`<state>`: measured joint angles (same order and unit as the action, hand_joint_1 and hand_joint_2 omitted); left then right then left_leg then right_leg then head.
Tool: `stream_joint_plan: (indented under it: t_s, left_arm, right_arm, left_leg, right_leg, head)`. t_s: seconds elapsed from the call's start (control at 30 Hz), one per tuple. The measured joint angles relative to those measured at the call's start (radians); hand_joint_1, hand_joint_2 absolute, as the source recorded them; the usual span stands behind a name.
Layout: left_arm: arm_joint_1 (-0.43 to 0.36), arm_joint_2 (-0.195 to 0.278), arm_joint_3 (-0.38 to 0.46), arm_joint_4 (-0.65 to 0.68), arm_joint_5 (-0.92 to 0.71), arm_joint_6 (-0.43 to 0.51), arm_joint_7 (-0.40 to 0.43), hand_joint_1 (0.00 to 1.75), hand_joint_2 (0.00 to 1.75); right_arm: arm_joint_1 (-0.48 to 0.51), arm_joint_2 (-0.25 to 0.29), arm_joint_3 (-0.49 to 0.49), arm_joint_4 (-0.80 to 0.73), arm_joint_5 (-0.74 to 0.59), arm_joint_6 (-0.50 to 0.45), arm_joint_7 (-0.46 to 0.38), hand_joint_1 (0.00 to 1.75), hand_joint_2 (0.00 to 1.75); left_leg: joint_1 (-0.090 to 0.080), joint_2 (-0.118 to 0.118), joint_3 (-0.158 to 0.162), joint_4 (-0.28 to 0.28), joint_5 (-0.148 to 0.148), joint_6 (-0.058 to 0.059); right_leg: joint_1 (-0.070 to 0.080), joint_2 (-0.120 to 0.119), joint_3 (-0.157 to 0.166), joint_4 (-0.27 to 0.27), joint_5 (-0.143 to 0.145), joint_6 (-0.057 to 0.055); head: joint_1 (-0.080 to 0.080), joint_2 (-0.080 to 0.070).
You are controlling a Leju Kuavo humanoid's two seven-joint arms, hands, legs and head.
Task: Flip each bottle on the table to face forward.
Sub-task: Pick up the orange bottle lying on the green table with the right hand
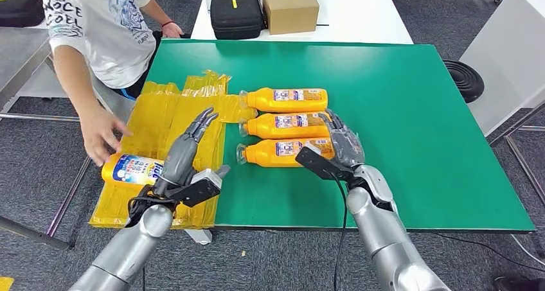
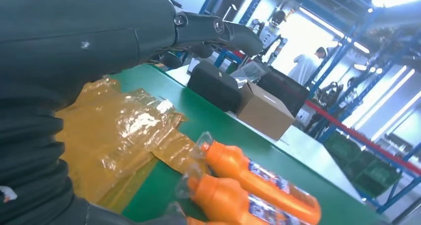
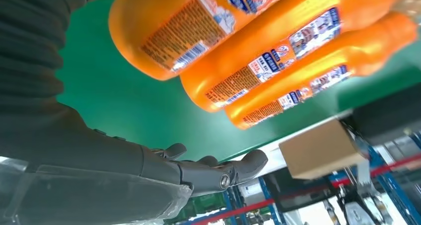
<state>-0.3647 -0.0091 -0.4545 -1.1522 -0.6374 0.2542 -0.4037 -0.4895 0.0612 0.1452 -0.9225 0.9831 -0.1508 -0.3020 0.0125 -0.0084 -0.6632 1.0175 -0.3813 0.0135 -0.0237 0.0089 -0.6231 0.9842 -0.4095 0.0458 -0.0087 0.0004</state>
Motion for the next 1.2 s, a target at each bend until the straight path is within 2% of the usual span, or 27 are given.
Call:
stream_joint_plan:
  t_s: [0.2, 0.47, 0.73, 1.2]
  left_arm:
    - [0.072, -0.039, 0.055, -0.046, -0.024, 0.016, 0.002, 0.0, 1.75]
    - [0.095, -0.053, 0.091, -0.05, -0.021, 0.035, -0.022, 0.0, 1.75]
    - [0.1, -0.06, 0.109, -0.05, -0.025, 0.051, -0.016, 0.0, 1.75]
    - [0.122, -0.065, 0.129, -0.059, -0.057, 0.054, 0.019, 0.0, 1.75]
  right_arm:
    - [-0.122, -0.001, 0.033, 0.15, 0.052, 0.031, 0.026, 0.0, 1.75]
    - [-0.221, 0.001, 0.066, 0.323, 0.048, 0.092, 0.025, 0.0, 1.75]
    - [-0.265, 0.022, 0.095, 0.431, 0.051, 0.148, 0.033, 0.0, 1.75]
    - [-0.275, 0.057, 0.14, 0.478, 0.054, 0.171, 0.016, 0.0, 1.75]
  left_leg:
    - [0.0, -0.001, 0.0, 0.0, 0.001, 0.001]
    - [0.0, -0.001, 0.0, 0.0, 0.001, 0.001]
    - [0.0, -0.001, 0.0, 0.0, 0.001, 0.001]
    - [0.0, -0.001, 0.0, 0.0, 0.001, 0.001]
  right_leg:
    - [0.0, -0.001, 0.0, 0.0, 0.0, 0.0]
    - [0.0, -0.001, 0.0, 0.0, 0.0, 0.0]
    - [0.0, -0.001, 0.0, 0.0, 0.0, 0.0]
    - [0.0, -0.001, 0.0, 0.0, 0.0, 0.0]
  head:
    - [0.0, 0.0]
    - [0.0, 0.0]
    - [0.0, 0.0]
    - [0.0, 0.0]
